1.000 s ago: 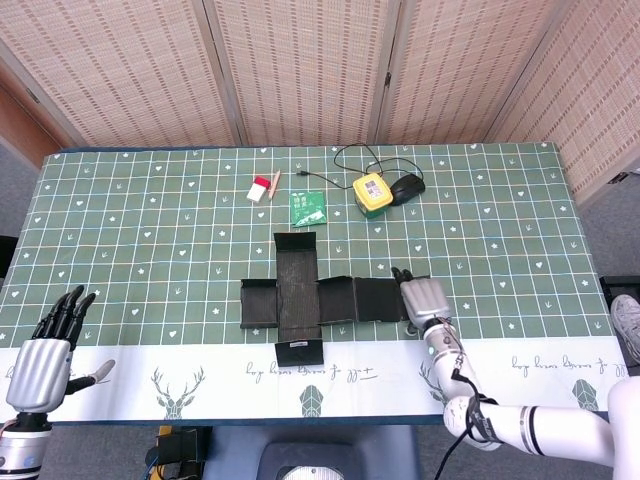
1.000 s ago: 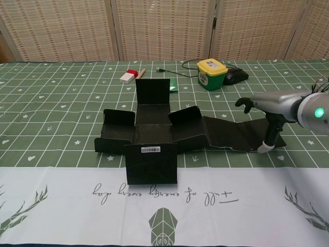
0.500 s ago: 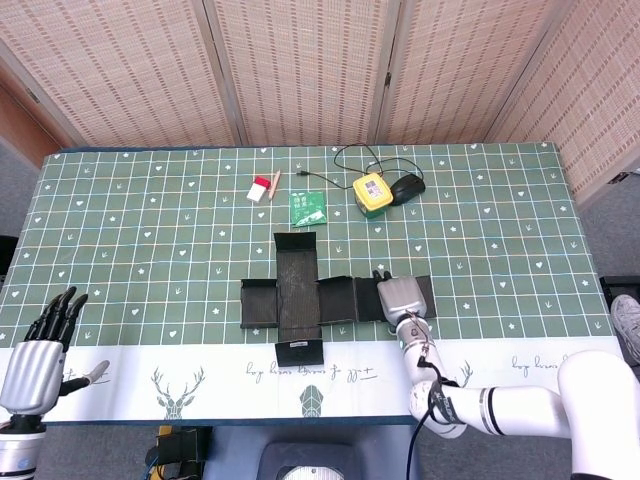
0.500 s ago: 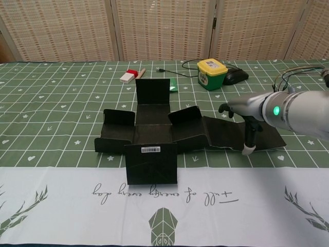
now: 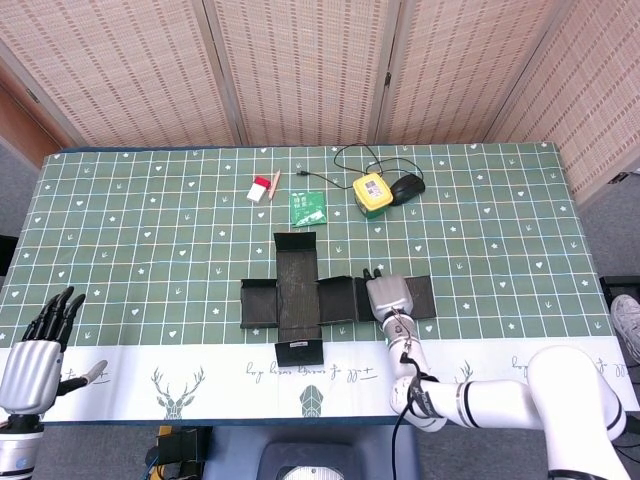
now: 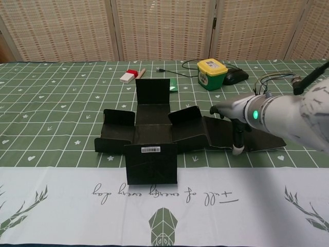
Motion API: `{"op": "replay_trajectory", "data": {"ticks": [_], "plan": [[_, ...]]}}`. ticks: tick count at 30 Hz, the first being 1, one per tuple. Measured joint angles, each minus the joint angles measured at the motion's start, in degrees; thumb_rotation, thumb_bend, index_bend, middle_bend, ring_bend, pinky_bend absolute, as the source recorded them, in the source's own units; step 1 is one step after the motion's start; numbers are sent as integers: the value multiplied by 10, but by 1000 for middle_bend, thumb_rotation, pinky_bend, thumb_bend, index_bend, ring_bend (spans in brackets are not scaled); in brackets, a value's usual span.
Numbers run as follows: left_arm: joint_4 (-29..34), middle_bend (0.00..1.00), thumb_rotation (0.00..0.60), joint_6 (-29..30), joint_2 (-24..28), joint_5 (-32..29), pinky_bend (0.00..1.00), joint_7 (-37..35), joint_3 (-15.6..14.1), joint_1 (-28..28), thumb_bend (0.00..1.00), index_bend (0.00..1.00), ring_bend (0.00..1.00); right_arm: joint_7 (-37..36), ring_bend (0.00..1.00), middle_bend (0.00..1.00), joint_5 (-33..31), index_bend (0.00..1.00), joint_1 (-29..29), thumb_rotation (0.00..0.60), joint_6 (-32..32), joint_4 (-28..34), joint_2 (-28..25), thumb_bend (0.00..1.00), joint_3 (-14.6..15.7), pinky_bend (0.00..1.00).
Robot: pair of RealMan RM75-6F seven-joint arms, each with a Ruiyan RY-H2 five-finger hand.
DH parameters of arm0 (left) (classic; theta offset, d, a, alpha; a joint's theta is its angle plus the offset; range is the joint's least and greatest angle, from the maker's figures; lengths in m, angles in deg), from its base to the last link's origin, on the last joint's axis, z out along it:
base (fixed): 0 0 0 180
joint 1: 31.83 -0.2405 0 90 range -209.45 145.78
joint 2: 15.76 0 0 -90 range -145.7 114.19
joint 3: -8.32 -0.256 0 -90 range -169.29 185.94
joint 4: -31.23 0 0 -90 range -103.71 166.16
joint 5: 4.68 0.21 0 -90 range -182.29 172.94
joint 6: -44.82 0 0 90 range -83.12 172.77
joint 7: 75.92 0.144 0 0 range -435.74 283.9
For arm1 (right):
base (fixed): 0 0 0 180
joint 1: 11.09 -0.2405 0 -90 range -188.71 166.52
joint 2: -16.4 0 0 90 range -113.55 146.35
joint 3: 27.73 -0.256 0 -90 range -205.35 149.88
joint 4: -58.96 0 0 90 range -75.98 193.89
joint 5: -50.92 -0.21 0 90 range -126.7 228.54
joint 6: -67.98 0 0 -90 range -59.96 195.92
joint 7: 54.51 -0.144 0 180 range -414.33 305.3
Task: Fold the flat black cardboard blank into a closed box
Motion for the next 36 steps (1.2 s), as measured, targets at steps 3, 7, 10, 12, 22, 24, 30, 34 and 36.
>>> {"op": "replay_trajectory", "data": {"ticks": [3,7,10,12,22,24,30,34,36], "plan": [[-1,0,600,1,0,-1,193,-2,0,-1,42,33,42,3,734,112,-2,36,-6,600,-2,-11,9,49,1,860],[-4,0,600,1,1,-2,193,-4,0,-2,42,33,42,7,734,117,-2,36,-12,600,-3,-22,19,48,2,860],[-7,0,600,0,1,-3,194,-8,0,-2,42,33,42,5,734,137,5,39,-13,600,-3,-25,22,73,4,860],[-11,0,600,-2,-1,-2,194,-11,1,0,42,35,45,1,737,170,12,69,-13,600,-2,-25,24,112,6,860],[-63,180,600,-34,-17,1,472,-54,15,34,42,203,562,-53,773,270,65,166,5,600,-11,-17,20,186,7,860],[-76,203,600,-54,-19,2,550,-65,17,47,42,212,625,-63,774,273,77,168,8,600,-15,-12,15,186,8,860],[-149,138,600,-111,-32,9,592,-110,22,96,42,124,650,-77,774,273,97,168,13,600,-23,4,3,186,14,859],[-214,39,600,-134,-55,22,615,-142,23,128,42,20,628,-81,774,273,101,167,13,600,-23,9,0,187,17,859],[-250,9,600,-149,-72,29,617,-152,22,146,42,1,608,-82,774,273,99,168,13,600,-23,11,-1,187,17,859]]}}
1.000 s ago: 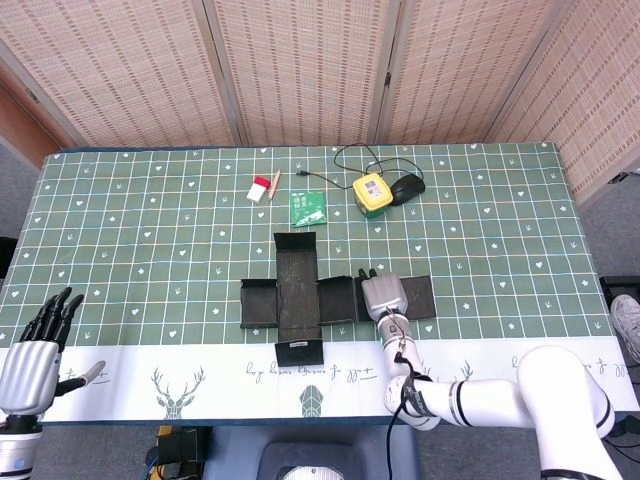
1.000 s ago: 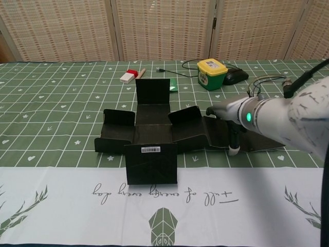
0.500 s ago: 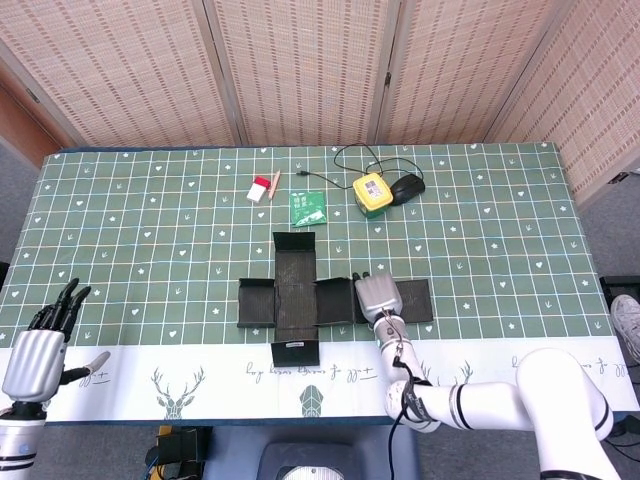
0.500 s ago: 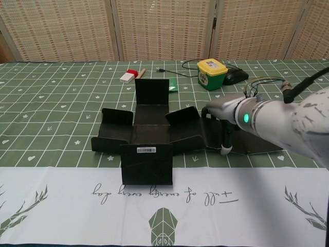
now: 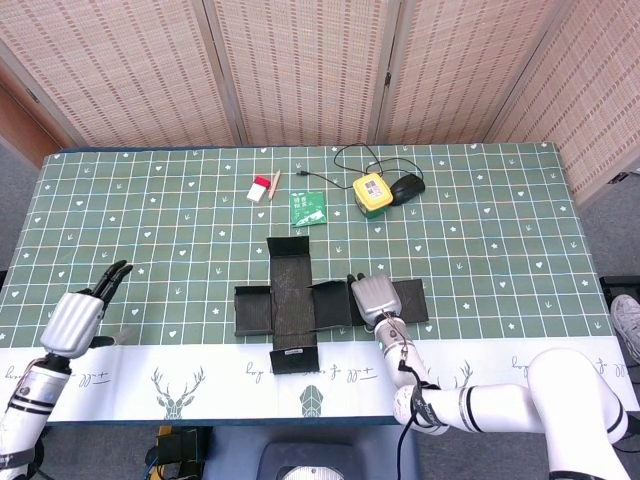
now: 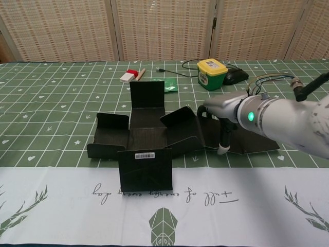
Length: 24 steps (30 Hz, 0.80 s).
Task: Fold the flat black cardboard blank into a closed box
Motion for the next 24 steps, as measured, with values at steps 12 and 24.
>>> {"op": "replay_trajectory", "data": {"ticks": [12,24], "plan": [[-142,0,600,-41,-131,25,627,-13,-15,71,43,0,602,-4,774,273,-4,168,-6,600,2,5,4,186,1,856],[-205,0,600,-66,-206,17,627,6,-26,105,42,0,662,-9,774,273,-1,168,-11,600,3,1,11,186,1,856]]}}
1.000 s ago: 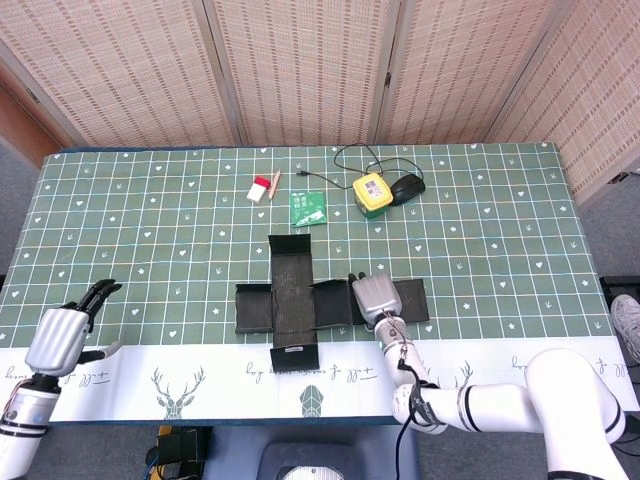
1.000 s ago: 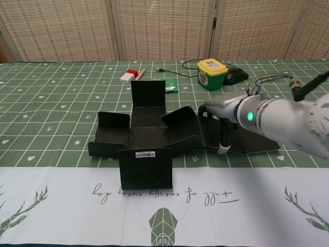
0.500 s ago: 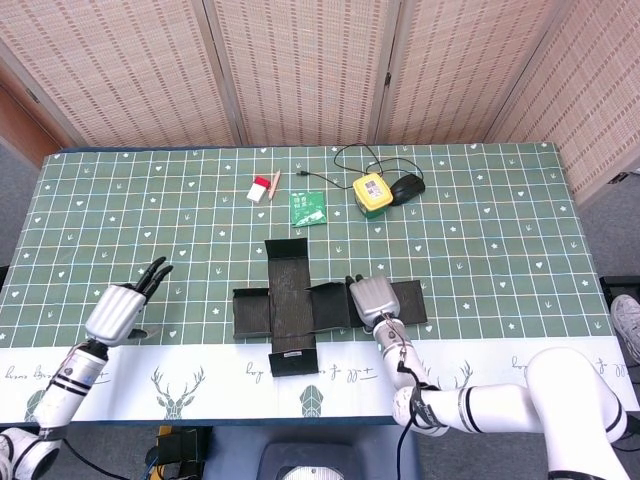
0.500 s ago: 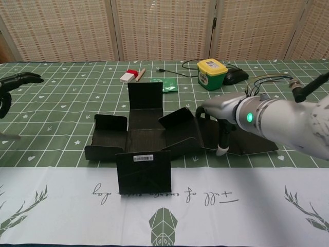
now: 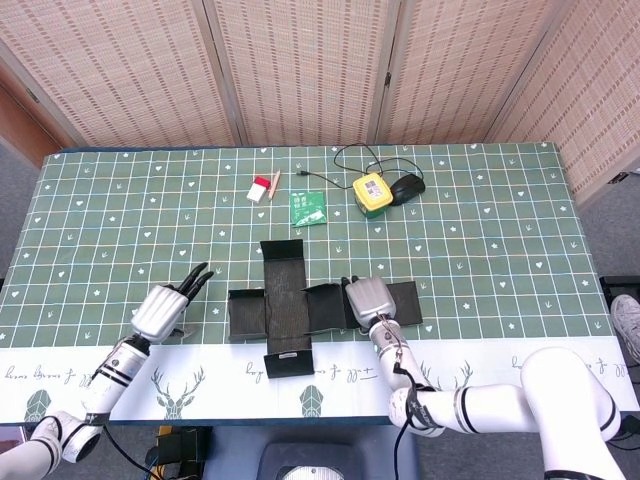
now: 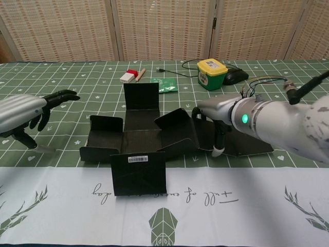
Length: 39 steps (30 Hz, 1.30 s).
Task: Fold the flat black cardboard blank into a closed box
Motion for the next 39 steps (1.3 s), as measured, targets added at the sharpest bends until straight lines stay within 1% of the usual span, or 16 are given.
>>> {"op": "replay_trajectory", "data": {"ticks": [1,3,5,7,9,10,13,17,22,23,25,26,30,33,37,39], "plan": [[-4,0,600,-1,-5,-2,627,-1,1,2,42,0,692,0,774,273,1,168,-1,600,1,1,0,186,-1,856],[-11,0,600,-2,-15,-5,627,-5,1,7,42,0,680,-1,774,273,2,168,-2,600,4,5,0,186,-3,856],[-14,0,600,-3,-24,-7,627,-10,1,11,42,0,693,-3,774,273,4,168,-2,600,7,8,0,186,-5,856],[-14,0,600,-3,-30,-8,627,-13,0,14,42,0,668,-3,774,273,4,168,-3,600,8,10,0,186,-6,856],[-12,0,600,-3,-35,-10,628,-19,0,17,42,0,591,-3,774,273,4,168,-4,600,8,11,1,186,-6,856],[-11,0,600,-3,-37,-12,629,-21,0,18,42,0,588,-4,774,273,4,168,-4,600,8,11,2,186,-6,856],[-9,0,600,-4,-44,-14,630,-21,-1,22,42,0,588,-5,774,273,5,168,-5,600,7,10,4,186,-6,856],[-16,0,600,-6,-51,-16,629,-17,-3,26,42,0,630,-7,774,273,4,168,-6,600,8,11,6,186,-6,856],[-30,0,600,-8,-54,-21,629,-19,-4,29,42,0,587,-8,774,273,3,168,-5,600,9,10,5,186,-5,855],[-30,0,600,-8,-53,-22,630,-20,-5,29,42,0,602,-9,774,273,3,168,-5,600,9,9,5,187,-5,855],[-33,0,600,-7,-53,-22,630,-20,-6,29,42,0,672,-9,774,273,3,168,-4,600,7,7,5,187,-4,854],[-34,0,600,-7,-54,-24,630,-22,-7,30,42,0,679,-10,774,273,3,168,-4,600,6,6,6,188,-3,854],[-36,0,600,-8,-60,-25,630,-25,-10,31,42,0,610,-13,774,273,5,168,-2,600,5,4,6,189,0,853],[-33,0,600,-10,-64,-28,630,-34,-9,31,42,0,621,-16,774,273,7,168,0,600,4,4,5,189,0,853],[-16,0,600,-17,-66,-43,634,-63,-2,32,42,0,674,-23,774,273,12,168,2,600,0,3,5,191,1,852],[4,0,600,-25,-66,-56,636,-87,5,31,42,0,634,-28,774,273,16,168,3,600,-3,1,6,194,1,852]]}}
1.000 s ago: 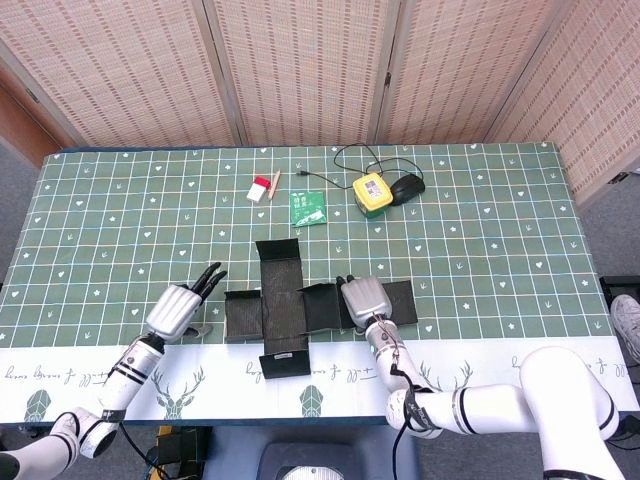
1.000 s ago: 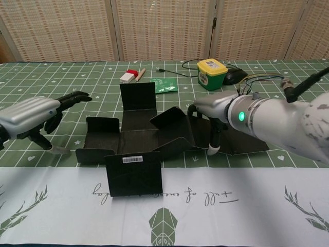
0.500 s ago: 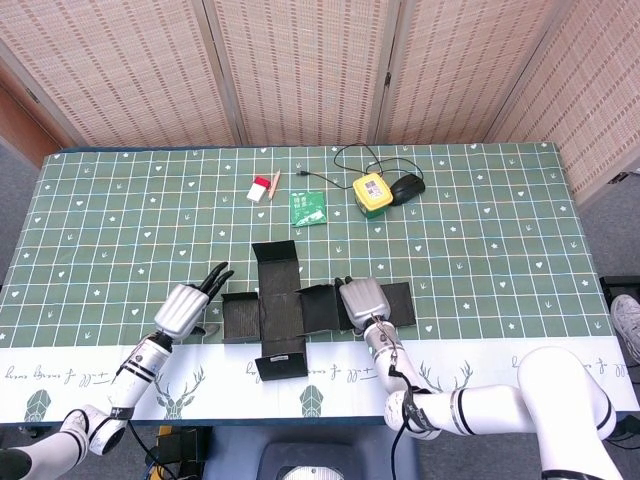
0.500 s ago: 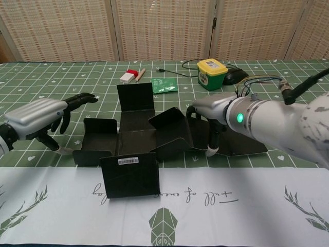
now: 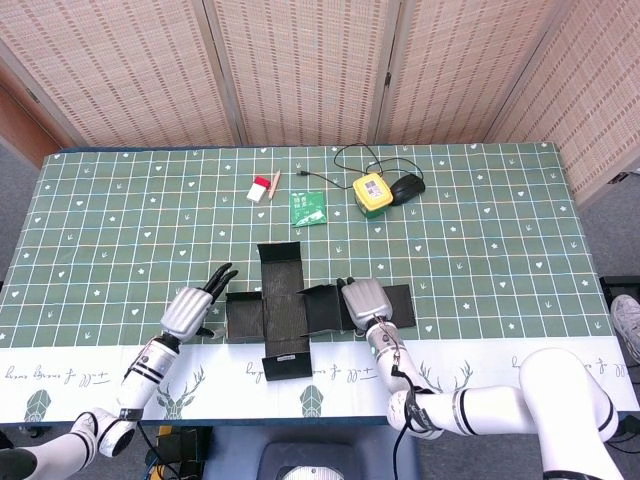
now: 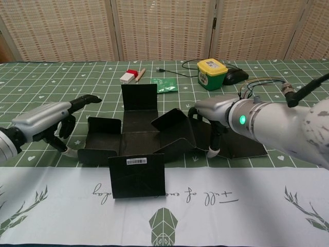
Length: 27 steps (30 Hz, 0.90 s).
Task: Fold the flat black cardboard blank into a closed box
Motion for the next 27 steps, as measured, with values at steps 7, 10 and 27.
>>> {"op": "replay_trajectory", "data": {"ticks": [7,10,27], "plan": [[68,0,600,-17,11,-32,645,-50,25,2,42,0,653,-18,774,273,28,168,4,600,-9,-5,1,203,1,852],[76,0,600,-10,16,-29,646,-52,26,3,42,0,643,-27,774,273,45,168,7,600,-15,-5,-1,207,3,852],[193,0,600,-66,104,-13,781,-112,2,28,42,0,659,-39,774,273,165,194,-18,600,-106,19,-75,252,38,885]]}}
